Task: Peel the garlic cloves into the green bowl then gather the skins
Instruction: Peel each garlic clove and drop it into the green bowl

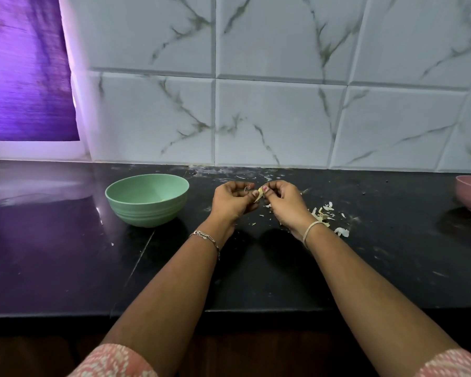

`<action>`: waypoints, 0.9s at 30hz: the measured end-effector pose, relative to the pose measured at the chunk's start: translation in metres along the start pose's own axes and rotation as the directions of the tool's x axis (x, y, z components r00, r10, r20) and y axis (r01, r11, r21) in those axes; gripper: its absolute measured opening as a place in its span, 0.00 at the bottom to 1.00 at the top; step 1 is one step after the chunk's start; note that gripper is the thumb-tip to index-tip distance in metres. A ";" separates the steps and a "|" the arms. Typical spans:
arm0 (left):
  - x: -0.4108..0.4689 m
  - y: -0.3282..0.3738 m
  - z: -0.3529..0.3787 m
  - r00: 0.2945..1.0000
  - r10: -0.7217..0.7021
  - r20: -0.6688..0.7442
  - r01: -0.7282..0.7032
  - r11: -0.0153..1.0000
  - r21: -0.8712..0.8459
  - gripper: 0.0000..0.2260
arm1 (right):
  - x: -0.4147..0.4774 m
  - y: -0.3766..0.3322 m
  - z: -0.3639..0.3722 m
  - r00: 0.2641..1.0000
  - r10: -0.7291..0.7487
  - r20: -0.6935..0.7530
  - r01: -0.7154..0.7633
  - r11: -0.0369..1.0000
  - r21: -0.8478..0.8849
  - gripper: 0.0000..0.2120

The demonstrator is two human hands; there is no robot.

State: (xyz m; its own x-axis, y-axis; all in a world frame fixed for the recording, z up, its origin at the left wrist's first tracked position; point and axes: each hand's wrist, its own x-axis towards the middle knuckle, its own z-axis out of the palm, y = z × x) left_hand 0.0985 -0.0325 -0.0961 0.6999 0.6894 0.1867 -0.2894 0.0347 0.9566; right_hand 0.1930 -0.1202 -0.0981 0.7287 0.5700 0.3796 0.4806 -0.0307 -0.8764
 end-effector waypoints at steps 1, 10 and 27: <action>0.000 0.000 0.000 1.000 -0.004 -0.001 0.004 1.000 -0.003 0.10 | -0.001 -0.001 0.000 1.000 0.004 0.003 -0.004 1.000 0.018 0.06; -0.006 0.004 0.001 0.998 0.030 0.047 -0.031 0.999 0.015 0.07 | -0.004 -0.005 -0.003 0.999 0.052 0.004 -0.052 0.983 0.174 0.05; -0.006 0.003 0.002 0.987 0.156 -0.025 -0.148 0.967 0.209 0.09 | -0.015 -0.018 -0.009 0.989 0.144 0.017 -0.140 0.922 0.361 0.03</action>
State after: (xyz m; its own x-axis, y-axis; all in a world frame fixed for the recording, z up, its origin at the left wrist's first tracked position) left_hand 0.0947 -0.0376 -0.0940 0.6299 0.7040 0.3282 -0.2464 -0.2196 0.9440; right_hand 0.1776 -0.1355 -0.0850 0.7818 0.5736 0.2446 0.1648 0.1882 -0.9682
